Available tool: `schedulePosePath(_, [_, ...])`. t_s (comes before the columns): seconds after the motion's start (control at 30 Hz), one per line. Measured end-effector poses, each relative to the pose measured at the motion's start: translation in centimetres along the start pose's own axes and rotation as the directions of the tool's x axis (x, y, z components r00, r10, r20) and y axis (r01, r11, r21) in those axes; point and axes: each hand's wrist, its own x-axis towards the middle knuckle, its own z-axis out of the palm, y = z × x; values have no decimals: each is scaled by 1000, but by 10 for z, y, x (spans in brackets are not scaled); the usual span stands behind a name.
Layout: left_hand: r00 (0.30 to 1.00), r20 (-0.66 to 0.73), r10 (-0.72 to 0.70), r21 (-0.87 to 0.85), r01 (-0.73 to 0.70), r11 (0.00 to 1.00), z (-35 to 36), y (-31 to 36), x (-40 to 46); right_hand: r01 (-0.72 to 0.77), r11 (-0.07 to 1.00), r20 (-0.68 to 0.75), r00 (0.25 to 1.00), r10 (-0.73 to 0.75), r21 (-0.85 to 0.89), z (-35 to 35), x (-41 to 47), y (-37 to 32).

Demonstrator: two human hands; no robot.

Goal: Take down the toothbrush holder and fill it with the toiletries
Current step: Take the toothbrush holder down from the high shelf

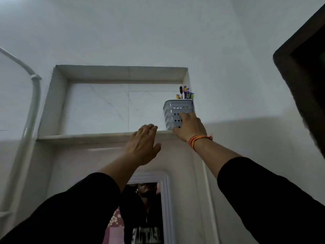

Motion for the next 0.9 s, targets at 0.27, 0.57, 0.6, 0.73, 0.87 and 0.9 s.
schedulePosePath(0.27, [989, -145, -41, 40, 48, 998, 52, -22, -2, 30, 997, -183, 982, -42, -68, 38, 7, -10])
schedulePosePath(0.57, [989, -150, -18, -52, 11, 999, 50, -31, 2, -250, 936, -60, 960, 272, 246, 26, 45, -21])
schedulePosePath(0.6, [991, -135, -19, -66, 11, 998, 49, -31, 2, -273, 925, -61, 953, 298, 263, 24, 46, -22])
schedulePosePath(0.73, [999, -33, -15, -124, 11, 992, 37, -32, 1, -271, 907, -107, 941, 320, 323, 16, 40, -32])
schedulePosePath(0.87, [999, 31, -33, -332, 42, 942, 18, -31, -4, -222, 917, -110, 956, 271, 332, -7, 26, -46])
schedulePosePath(0.9, [998, 19, -57, -401, 60, 914, 14, -32, -8, -215, 918, -103, 960, 262, 335, -16, 21, -51])
